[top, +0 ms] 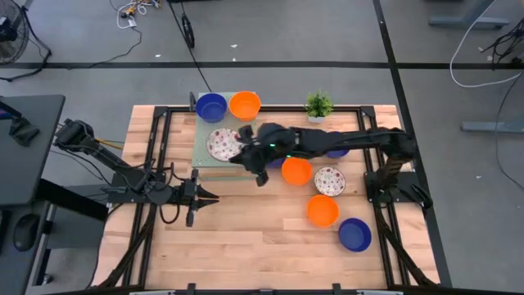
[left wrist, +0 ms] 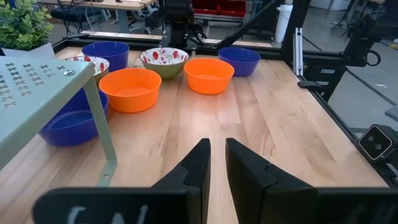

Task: Pick & Place Mini bowls
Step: Put the left bottom white bowl on the shelf

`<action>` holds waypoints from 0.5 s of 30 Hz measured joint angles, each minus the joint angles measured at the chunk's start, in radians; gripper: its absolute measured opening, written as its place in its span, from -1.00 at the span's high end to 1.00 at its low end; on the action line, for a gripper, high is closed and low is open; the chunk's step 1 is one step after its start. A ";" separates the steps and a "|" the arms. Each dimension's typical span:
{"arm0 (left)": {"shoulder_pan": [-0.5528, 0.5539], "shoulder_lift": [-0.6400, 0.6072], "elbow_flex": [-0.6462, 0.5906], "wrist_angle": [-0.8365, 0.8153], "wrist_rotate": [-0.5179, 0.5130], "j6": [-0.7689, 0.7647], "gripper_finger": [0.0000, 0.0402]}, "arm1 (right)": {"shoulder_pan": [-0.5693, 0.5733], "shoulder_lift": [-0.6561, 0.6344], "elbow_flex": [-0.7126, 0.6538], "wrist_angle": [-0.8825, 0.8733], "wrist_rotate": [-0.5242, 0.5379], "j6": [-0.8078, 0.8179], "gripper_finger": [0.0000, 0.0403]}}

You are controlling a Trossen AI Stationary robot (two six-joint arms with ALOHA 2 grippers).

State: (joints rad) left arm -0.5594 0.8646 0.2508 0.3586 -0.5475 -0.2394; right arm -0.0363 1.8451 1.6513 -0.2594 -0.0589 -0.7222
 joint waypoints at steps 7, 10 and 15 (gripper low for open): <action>0.000 0.000 0.000 -0.005 0.009 -0.004 0.74 | -0.053 0.132 0.198 -0.204 0.030 -0.022 1.00; 0.000 0.000 0.000 -0.006 0.009 -0.004 0.74 | -0.059 0.166 0.218 -0.230 0.049 -0.047 1.00; 0.000 0.000 0.000 -0.006 0.014 -0.004 0.74 | -0.069 0.170 0.225 -0.221 0.050 -0.057 1.00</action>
State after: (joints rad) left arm -0.5596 0.8650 0.2512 0.3523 -0.5339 -0.2439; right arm -0.1048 2.0149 1.8760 -0.4806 -0.0089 -0.7792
